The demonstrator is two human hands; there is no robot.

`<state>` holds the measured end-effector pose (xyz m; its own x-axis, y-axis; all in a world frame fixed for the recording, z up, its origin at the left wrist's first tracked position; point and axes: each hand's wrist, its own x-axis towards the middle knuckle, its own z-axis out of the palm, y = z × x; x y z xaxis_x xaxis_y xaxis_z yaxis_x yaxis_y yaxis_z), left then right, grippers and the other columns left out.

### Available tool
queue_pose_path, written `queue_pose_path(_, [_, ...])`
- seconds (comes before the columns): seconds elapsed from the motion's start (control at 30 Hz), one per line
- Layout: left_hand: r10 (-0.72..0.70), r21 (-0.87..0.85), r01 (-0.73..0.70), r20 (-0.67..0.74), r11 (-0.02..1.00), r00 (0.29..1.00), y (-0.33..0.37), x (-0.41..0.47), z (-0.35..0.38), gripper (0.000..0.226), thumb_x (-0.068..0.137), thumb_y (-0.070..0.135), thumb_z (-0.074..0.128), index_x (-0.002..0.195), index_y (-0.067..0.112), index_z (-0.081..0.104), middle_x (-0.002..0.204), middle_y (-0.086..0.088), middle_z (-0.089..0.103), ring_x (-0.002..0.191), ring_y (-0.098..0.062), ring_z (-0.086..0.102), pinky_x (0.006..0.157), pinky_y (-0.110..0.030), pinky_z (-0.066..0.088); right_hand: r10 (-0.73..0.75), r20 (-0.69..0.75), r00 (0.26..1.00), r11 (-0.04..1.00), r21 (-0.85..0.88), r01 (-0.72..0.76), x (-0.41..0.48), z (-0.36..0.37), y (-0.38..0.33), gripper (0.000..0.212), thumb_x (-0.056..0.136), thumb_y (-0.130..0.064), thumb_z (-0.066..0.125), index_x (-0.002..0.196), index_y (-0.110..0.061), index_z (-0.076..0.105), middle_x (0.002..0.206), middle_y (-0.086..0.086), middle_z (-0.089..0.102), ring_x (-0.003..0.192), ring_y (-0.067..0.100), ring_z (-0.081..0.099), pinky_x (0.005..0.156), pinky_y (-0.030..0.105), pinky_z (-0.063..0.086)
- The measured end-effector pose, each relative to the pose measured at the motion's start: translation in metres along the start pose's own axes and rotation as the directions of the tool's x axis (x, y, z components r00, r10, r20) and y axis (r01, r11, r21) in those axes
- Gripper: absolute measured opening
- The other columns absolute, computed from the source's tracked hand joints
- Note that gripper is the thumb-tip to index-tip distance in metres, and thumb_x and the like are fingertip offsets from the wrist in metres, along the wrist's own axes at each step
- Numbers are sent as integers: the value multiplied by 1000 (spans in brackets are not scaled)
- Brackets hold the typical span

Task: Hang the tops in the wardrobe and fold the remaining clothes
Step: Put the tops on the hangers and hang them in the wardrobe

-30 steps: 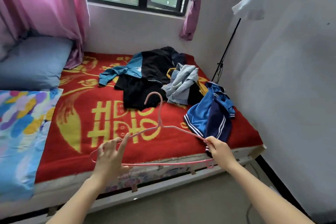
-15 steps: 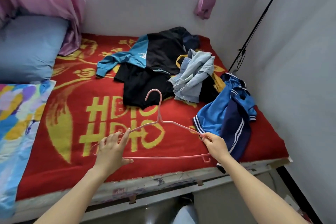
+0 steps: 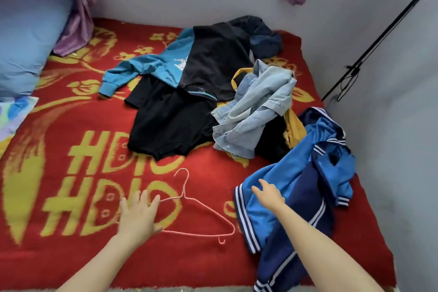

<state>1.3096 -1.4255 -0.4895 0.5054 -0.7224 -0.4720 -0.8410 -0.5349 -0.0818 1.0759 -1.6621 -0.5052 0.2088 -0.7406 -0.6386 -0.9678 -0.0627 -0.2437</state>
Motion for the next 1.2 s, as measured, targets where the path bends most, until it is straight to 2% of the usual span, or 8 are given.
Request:
queue_pose_path(0.07, [74,30,-75,51,997,996,29,29,-9,83,47,57,85,116,15,65,123,-24,55,116,-40,53,87,-63,45,7,-56,998,999,33,-5,36,-31,9,49,97,-39,38,142,-20,35,141,11,38,129,30,38,106,43,30])
queue_pose_path(0.13, [129,46,-127,-38,991,991,59,65,-14,76,23,51,92,86,13,75,94,-20,67,87,-38,67,63,-58,54,21,-127,992,998,62,-13,75,-63,20,44,97,-33,41,138,-17,40,139,14,40,127,31,39,103,42,34])
queue_pose_path(0.3, [57,-124,-68,-96,990,994,130,123,-53,58,92,51,45,143,26,35,151,-7,28,140,-22,25,110,-39,22,80,-240,967,994,92,-59,153,-126,47,42,96,-32,45,132,-10,46,135,16,44,124,34,40,98,42,37])
queue_pose_path(0.47, [21,-277,-55,-123,959,992,148,158,-46,51,89,44,55,134,20,51,143,-10,42,132,-26,38,106,-42,28,97,-270,958,990,124,-65,225,-148,62,44,95,-31,49,127,0,46,131,20,47,121,37,43,92,41,39])
queue_pose_path(0.63, [-55,-241,52,-7,969,998,130,184,-27,48,95,49,39,139,30,39,148,3,32,138,-13,25,108,-32,23,69,-284,956,986,167,-21,282,-153,56,34,88,-20,56,114,1,51,121,22,52,103,36,52,72,34,40])
queue_pose_path(0.83, [-126,-237,132,42,963,991,96,185,-13,43,94,46,43,134,31,46,142,3,40,135,-15,32,105,-32,27,130,-255,958,989,107,-106,318,-138,49,56,91,-21,54,138,-3,29,131,23,46,112,40,50,81,41,43])
queue_pose_path(1.13, [-134,-256,149,74,955,988,88,181,-18,42,95,48,41,133,32,47,136,7,45,130,-13,37,103,-31,30,102,-296,950,991,116,-70,279,-135,37,26,94,-34,49,89,-8,47,72,5,55,72,26,54,61,32,36])
queue_pose_path(1.2, [-106,-283,115,49,952,993,91,178,-24,40,95,47,42,131,31,49,134,6,46,129,-14,39,102,-31,31,80,-289,954,986,166,-33,263,-141,37,20,91,-26,54,87,-7,52,78,7,56,79,29,53,65,32,36])
